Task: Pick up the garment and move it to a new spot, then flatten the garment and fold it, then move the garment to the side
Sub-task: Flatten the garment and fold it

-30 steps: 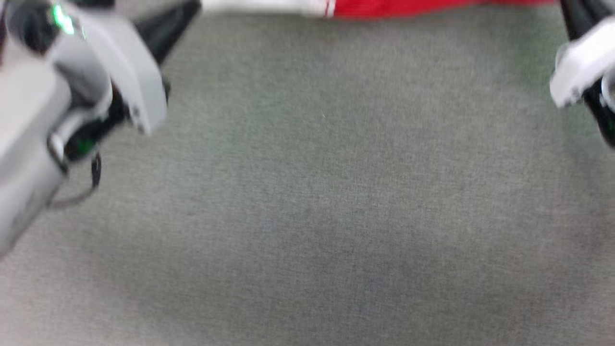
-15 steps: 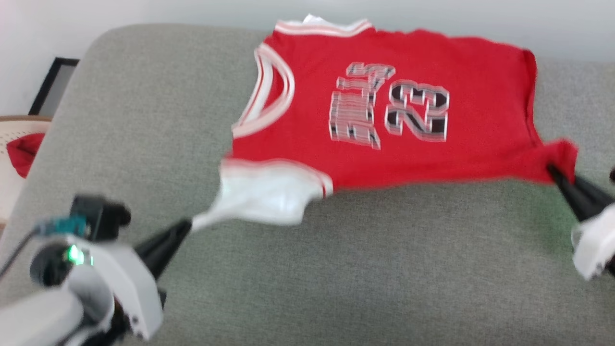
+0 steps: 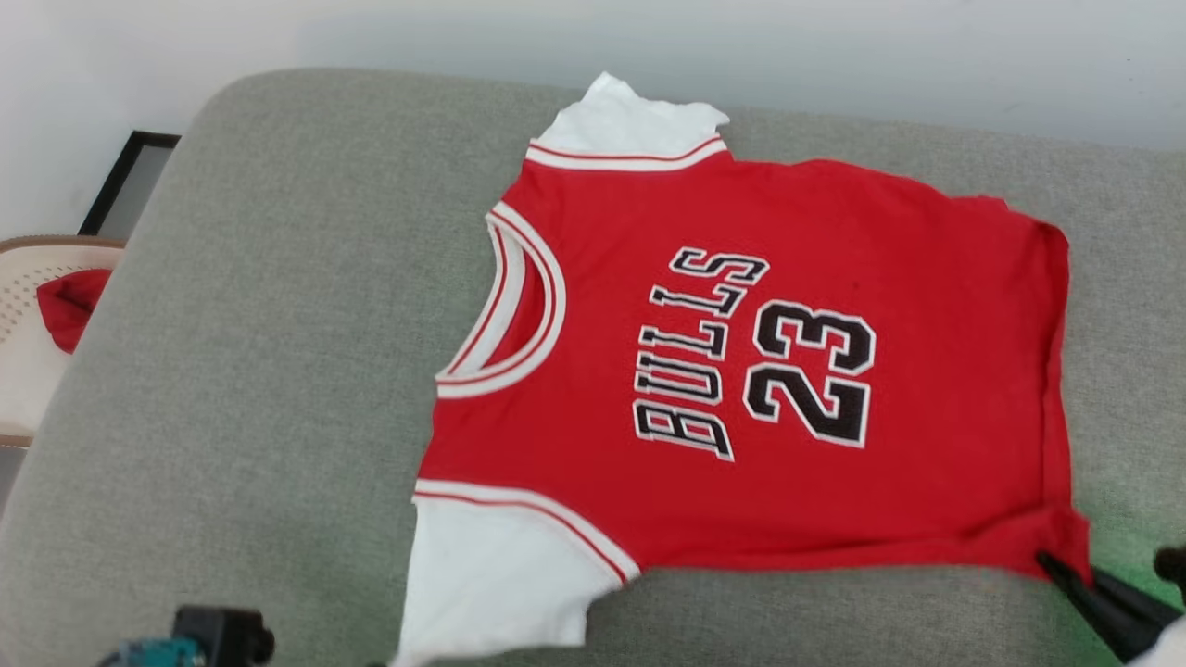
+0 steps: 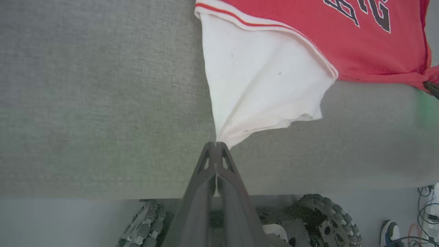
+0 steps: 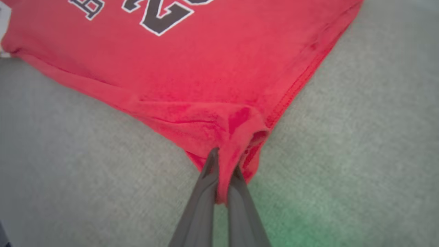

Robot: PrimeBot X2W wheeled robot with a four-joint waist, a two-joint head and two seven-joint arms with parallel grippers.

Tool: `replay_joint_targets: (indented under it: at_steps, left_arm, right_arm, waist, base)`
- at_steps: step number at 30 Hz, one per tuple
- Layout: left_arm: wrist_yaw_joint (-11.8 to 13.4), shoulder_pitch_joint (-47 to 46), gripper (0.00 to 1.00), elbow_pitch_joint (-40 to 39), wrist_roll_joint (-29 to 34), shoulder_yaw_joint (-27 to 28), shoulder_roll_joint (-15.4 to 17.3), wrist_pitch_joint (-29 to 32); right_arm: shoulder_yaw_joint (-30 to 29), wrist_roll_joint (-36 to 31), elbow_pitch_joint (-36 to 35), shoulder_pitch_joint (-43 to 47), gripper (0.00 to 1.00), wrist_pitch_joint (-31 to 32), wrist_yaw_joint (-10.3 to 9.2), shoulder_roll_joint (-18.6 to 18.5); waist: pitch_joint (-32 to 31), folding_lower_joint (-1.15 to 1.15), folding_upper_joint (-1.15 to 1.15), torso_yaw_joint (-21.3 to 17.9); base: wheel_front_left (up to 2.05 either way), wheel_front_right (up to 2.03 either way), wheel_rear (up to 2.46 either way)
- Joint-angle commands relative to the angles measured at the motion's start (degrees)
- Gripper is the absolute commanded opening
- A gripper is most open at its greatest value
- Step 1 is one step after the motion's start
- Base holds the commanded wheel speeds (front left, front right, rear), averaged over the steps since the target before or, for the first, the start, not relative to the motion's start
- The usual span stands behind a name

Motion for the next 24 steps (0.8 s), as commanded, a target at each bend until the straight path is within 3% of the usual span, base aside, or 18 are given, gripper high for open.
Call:
replay_joint_targets:
  at_steps: [1,8,13,20,24]
  left_arm:
    - [0.79,2.27,0.0,-0.73,-1.25,-0.12,-0.56,-0.44]
    - [2.8,5.9,0.0,-2.84,-3.65,0.06,-0.29,-1.36]
    - [5.4,3.84,0.0,-5.18,-1.59,1.61,2.76,-1.76]
    - [8.53,-4.6,0.0,-8.63,7.0,4.22,9.09,2.28]
    - [7.02,-11.94,0.0,-7.66,13.86,5.61,10.76,8.11]
  right_arm:
    - [-0.34,0.29,-0.4,2.27,0.0,-0.14,-0.06,-1.49]
    - [-0.59,2.56,-2.35,6.2,0.0,0.15,-0.06,-2.23]
    - [-1.95,4.48,-4.74,7.17,0.0,0.5,-0.06,-2.31]
    - [-5.37,4.77,-8.26,4.01,0.0,3.31,-0.06,-1.24]
    - [-7.22,3.75,-9.87,0.84,0.0,6.55,-0.06,0.48]
  waist:
    - [0.12,0.0,0.0,-0.07]
    - [0.42,0.0,0.0,-0.38]
    - [0.77,0.0,0.0,-0.86]
    - [1.45,0.0,0.0,-2.9]
    - [2.3,0.0,0.0,-4.18]
  base:
    - [0.0,0.0,0.0]
    - [0.0,0.0,0.0]
    - [0.0,0.0,0.0]
    - [0.0,0.0,0.0]
    - [0.0,0.0,0.0]
